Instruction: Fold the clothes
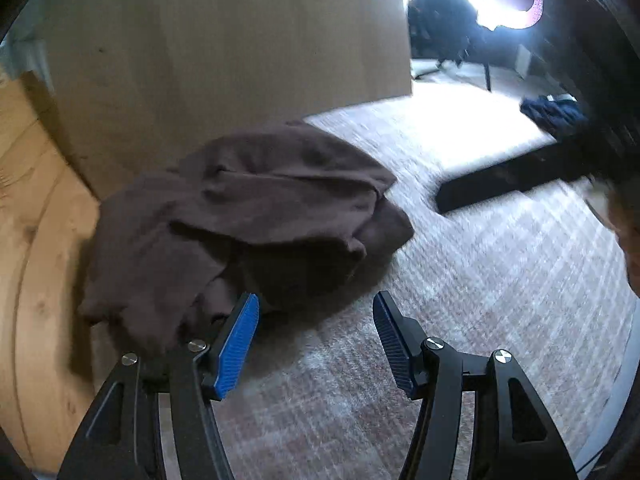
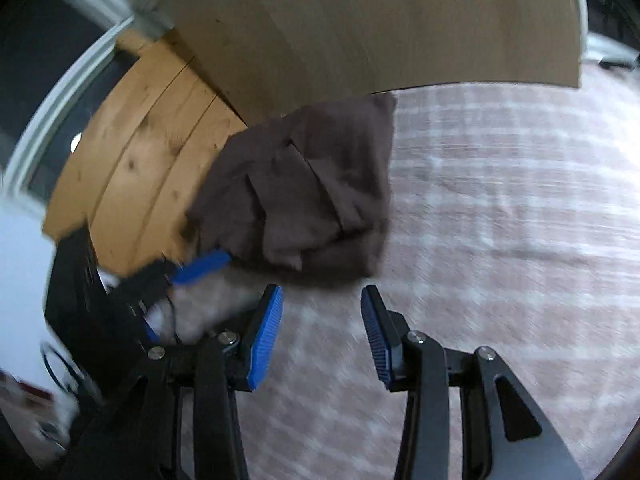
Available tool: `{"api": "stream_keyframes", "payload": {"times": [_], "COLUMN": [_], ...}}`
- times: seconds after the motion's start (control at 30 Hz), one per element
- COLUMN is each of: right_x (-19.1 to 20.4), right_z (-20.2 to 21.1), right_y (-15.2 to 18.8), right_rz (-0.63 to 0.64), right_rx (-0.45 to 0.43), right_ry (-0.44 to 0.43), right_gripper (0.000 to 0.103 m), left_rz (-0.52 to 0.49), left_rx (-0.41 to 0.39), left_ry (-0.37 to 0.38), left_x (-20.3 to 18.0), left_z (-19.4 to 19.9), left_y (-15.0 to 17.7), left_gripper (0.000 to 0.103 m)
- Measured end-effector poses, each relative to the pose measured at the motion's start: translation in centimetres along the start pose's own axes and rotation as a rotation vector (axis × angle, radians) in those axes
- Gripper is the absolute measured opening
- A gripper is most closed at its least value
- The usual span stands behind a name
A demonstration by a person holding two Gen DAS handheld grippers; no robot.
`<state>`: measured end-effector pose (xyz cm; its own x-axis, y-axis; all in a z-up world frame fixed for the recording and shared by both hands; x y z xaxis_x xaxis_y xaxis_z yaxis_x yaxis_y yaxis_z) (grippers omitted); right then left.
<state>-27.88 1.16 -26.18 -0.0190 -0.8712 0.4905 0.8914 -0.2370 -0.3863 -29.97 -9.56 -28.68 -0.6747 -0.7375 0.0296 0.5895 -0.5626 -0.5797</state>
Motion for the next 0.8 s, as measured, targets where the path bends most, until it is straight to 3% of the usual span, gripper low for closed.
{"api": "stream_keyframes", "payload": {"times": [0.17,0.23,0.3,0.43,0.5,0.67,0.8], "right_x": [-0.2,-0.5,-0.7,-0.6,-0.5,0.1,0.2], "right_z": [-4.1,-5.0,-5.3,-5.1,-5.2,-3.9,-5.4], "right_y": [-1.4,-1.8,-2.1,-2.9,-3.0,-3.6,-2.6], "right_rz": [-0.074,-0.122,-0.164,-0.156,-0.123,-0.060,0.078], "right_rx": [0.086,0.101,0.100,0.079,0.078,0.017,0.065], "right_ry": [0.000,-0.016,-0.037,-0.023,0.011,0.046,0.176], "right_gripper": [0.041,0.041,0.040,0.020,0.011,0.009,0.010], "left_rz": [-0.062,-0.083,-0.094,-0.089,-0.093,-0.113,-0.133], "left_rx": [0.033,0.034,0.030,0.014,0.013,0.033,0.085], "left_ry": [0.002,-0.005,-0.003,0.037,0.053,0.092,0.094], "left_x": [0.0,0.2,0.6,1.3,1.6,1.5,1.0], "left_z": [-1.5,-1.8,-2.0,-1.7,-1.2,-0.6,-1.8], "left_y": [0.2,0.0,-0.1,-0.6,-0.8,-0.4,0.9], "left_gripper": [0.049,0.041,0.022,0.009,0.007,0.006,0.006]}}
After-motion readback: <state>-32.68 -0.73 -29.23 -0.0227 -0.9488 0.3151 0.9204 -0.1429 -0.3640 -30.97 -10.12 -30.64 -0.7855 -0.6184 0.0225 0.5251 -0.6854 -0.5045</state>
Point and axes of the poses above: each gripper's, at about its wrist camera, not at the fingertips, and z roughly against the way its jaws point, x to its left, y to its underside, the point moved 10 cm from there along -z, roughly the way its jaws point, and after that the axes turned 2 degrees about y, right-handed, at the moved point
